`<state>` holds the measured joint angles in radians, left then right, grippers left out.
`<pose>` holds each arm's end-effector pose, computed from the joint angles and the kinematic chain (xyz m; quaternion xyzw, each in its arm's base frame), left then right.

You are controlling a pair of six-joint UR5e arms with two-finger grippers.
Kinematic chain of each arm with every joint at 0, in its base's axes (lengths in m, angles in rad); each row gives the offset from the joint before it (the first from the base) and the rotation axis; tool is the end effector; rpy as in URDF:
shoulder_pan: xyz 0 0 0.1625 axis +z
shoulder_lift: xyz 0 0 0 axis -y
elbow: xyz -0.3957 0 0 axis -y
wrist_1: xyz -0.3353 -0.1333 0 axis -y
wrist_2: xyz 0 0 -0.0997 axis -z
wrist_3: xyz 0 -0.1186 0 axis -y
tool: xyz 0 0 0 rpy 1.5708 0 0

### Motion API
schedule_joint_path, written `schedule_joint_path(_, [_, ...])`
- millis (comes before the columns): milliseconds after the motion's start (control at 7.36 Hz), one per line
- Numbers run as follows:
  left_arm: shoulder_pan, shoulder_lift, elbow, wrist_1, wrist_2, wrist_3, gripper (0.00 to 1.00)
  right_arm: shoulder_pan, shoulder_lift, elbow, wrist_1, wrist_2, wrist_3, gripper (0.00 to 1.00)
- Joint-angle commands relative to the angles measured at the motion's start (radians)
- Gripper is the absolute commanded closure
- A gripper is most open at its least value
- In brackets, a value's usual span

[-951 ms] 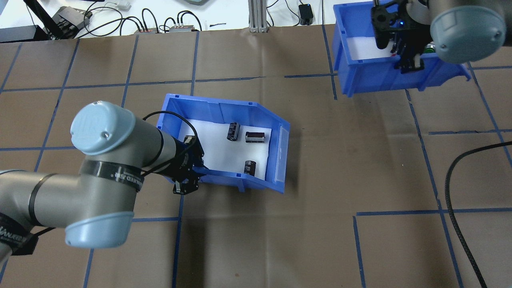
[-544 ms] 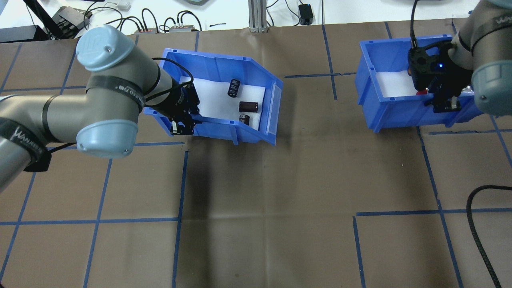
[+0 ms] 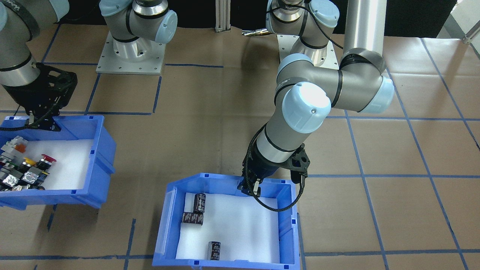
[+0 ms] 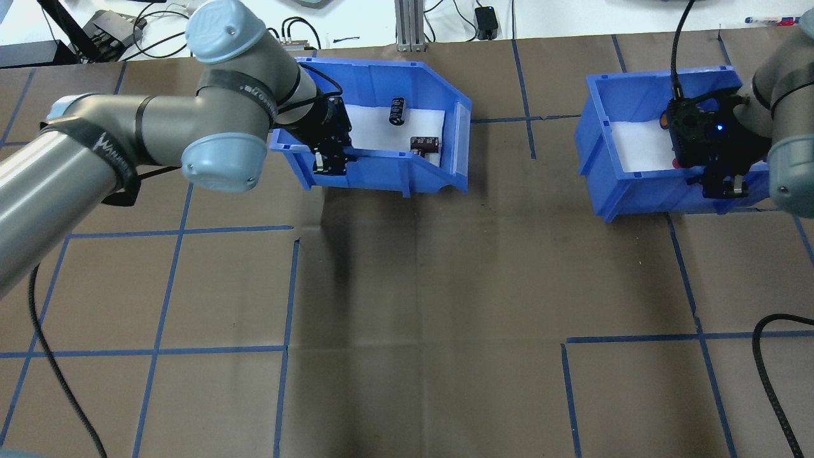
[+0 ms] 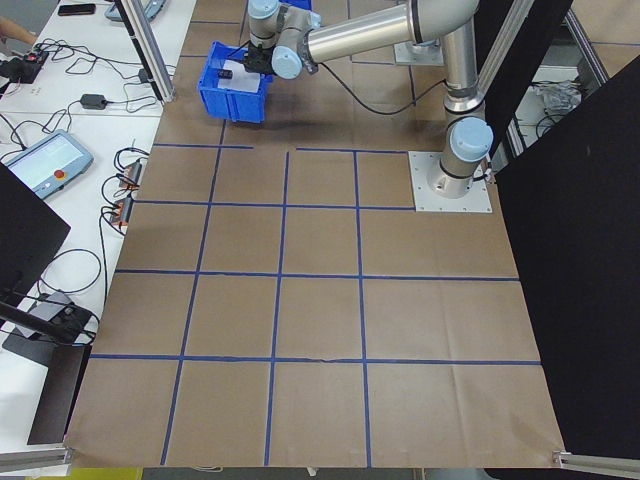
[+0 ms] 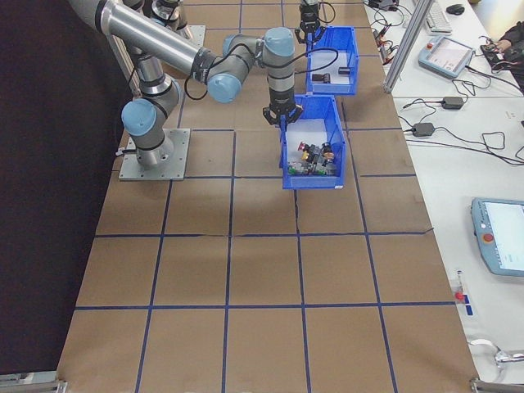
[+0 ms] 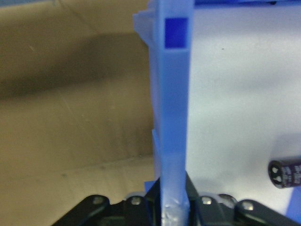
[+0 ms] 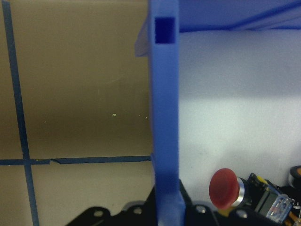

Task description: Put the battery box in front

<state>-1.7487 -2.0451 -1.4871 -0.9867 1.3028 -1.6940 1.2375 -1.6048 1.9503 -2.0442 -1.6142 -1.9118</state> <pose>-0.2702 -0.5718 0.2938 0.6688 -0.7252 -0.0503 0.1559 -0.0150 -0.4351 0.3396 0.7072 -0.7038 0.0082 0.0670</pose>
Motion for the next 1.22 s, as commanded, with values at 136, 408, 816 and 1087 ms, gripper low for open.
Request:
schedule_joint_path(136, [-0.04, -0.095, 0.099, 0.0, 0.012, -0.05, 0.79, 0.0, -0.032, 0.044, -0.001, 0.0, 0.004, 1.0])
schedule_joint_path(408, [-0.048, -0.083, 0.082, -0.016, 0.009, -0.067, 0.65, 0.002, -0.052, 0.064, -0.001, 0.0, 0.008, 1.0])
schedule_joint_path(816, [-0.051, -0.046, 0.048, -0.02, 0.006, -0.134, 0.64, 0.028, -0.125, 0.134, 0.001, 0.0, 0.034, 1.0])
schedule_joint_path(1087, [-0.046, 0.044, 0.03, -0.109, 0.006, -0.122, 0.61, 0.152, -0.135, 0.18, -0.001, -0.003, 0.184, 1.0])
